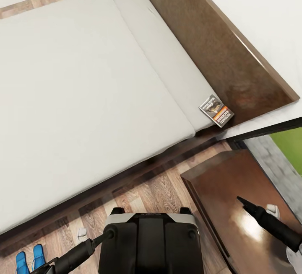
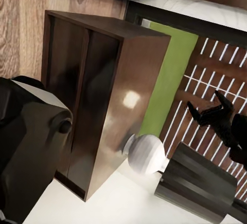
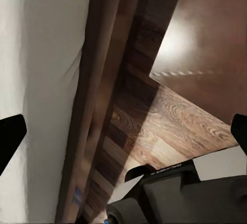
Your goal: In the bedroom, move the book from the bed onto either nightstand, and place the two sandals side by side next to the bed.
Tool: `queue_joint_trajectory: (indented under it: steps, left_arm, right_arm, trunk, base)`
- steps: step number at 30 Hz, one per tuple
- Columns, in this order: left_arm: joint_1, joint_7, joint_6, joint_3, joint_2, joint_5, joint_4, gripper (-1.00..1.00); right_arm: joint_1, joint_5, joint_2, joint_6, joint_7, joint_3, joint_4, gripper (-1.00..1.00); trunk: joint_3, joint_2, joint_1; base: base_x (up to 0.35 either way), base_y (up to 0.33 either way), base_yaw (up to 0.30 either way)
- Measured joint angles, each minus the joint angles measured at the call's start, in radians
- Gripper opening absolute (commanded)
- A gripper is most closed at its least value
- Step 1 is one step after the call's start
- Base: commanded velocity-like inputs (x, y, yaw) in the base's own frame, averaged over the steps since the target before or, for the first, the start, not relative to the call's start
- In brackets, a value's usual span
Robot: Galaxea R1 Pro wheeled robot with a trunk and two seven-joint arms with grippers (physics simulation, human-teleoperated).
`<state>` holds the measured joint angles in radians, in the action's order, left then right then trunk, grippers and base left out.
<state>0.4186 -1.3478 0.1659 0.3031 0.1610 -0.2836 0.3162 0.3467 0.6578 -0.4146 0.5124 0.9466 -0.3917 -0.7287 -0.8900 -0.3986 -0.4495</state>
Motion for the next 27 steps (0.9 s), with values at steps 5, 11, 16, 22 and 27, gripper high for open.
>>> queue_joint_trajectory:
  steps: [5, 11, 16, 22, 27]
  left_arm:
    - [0.000, 0.000, 0.000, 0.000, 0.000, 0.000, 0.000, 1.00]
    - [0.000, 0.000, 0.000, 0.000, -0.001, 0.000, 0.000, 1.00]
    - [0.000, 0.000, 0.000, 0.000, -0.001, 0.000, 0.000, 1.00]
    - [0.000, 0.074, -0.008, 0.001, -0.002, 0.000, -0.022, 1.00]
    - [0.000, 0.187, -0.013, 0.006, -0.001, 0.003, -0.069, 1.00]
  right_arm:
    - [0.084, 0.139, 0.002, 0.000, -0.105, 0.001, 0.004, 1.00]
    - [0.162, 0.245, 0.068, -0.003, -0.312, 0.005, 0.006, 1.00]
    - [0.242, 0.256, 0.152, -0.010, -0.358, 0.006, 0.013, 1.00]
    - [0.327, 0.257, 0.263, -0.014, -0.372, 0.006, 0.015, 1.00]
    - [0.375, 0.254, 0.312, -0.070, -0.374, 0.007, 0.016, 1.00]
  trunk:
    - [0.000, 0.000, 0.000]
    - [0.000, 0.000, 0.000]
    - [0.000, 0.000, 0.000]
    - [0.000, 0.000, 0.000]
    - [0.000, 0.000, 0.000]
  base:
    - [0.000, 0.000, 0.000]
    - [0.000, 0.000, 0.000]
    - [0.000, 0.000, 0.000]
    - [0.000, 0.000, 0.000]
    - [0.000, 0.000, 0.000]
